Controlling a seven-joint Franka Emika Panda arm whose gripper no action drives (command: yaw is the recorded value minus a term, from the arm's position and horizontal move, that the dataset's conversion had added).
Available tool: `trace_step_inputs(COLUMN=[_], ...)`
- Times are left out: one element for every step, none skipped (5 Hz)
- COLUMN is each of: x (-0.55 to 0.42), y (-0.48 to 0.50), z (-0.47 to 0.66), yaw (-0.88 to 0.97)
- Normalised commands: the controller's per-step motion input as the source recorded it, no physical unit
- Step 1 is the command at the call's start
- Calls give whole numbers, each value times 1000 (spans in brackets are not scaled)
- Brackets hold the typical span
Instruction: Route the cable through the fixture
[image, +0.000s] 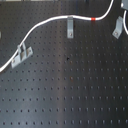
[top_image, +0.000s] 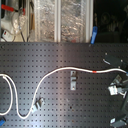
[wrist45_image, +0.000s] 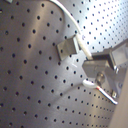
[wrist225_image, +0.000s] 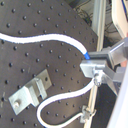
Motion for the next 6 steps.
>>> trace_step_inputs(x=[-576, -83, -481, -298, -290, -57], y=[-257, -42, 303, 233, 306, -52], z=[83, 3, 11, 4, 1, 1], yaw=[394, 0, 680, 810, 754, 0])
